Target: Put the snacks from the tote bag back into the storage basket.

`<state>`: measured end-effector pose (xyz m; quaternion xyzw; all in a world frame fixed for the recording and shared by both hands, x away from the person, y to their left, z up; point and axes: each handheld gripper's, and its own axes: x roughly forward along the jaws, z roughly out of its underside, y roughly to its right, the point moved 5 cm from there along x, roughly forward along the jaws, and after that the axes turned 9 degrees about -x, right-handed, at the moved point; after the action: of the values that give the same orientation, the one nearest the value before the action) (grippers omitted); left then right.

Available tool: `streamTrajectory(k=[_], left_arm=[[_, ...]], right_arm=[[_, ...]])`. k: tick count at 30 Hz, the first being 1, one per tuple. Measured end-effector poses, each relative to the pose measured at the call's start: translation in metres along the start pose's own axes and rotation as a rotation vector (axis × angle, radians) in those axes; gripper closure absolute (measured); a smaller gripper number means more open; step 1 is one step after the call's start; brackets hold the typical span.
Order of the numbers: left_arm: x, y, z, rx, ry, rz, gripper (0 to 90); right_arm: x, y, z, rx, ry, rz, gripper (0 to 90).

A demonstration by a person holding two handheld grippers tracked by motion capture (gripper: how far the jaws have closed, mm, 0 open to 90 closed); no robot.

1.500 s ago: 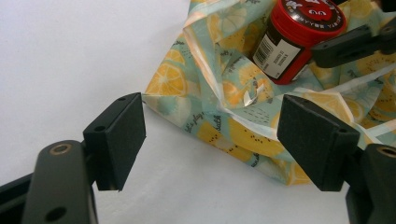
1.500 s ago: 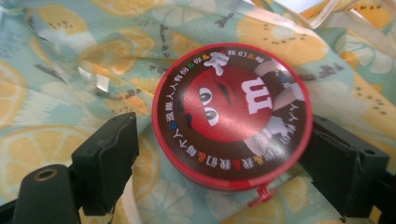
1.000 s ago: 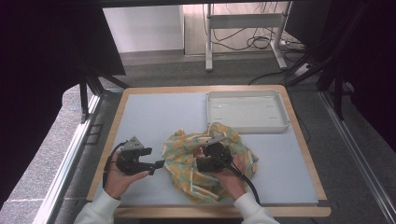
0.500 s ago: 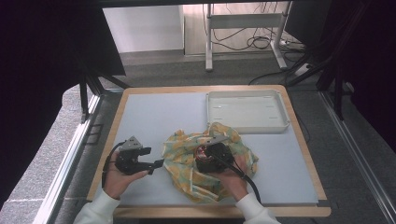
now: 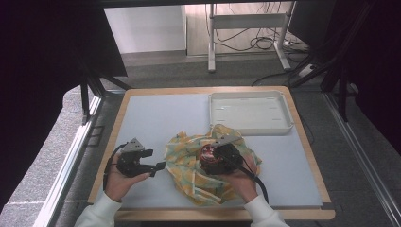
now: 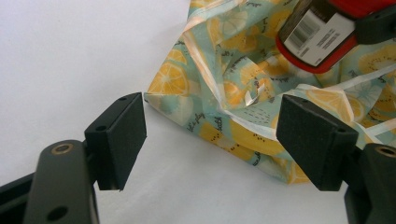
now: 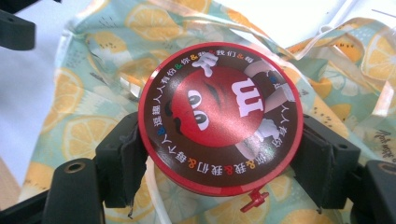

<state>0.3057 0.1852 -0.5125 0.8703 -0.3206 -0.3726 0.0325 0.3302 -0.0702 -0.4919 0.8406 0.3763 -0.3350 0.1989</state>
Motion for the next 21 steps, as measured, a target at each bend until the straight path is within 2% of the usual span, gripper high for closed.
streamTrajectory(k=[21], left_arm=[[0.002, 0.000, 0.001, 0.001, -0.004, 0.000, 24.4]], right_arm=[[-0.028, 0.007, -0.011, -0.004, 0.092, -0.059, 26.0]])
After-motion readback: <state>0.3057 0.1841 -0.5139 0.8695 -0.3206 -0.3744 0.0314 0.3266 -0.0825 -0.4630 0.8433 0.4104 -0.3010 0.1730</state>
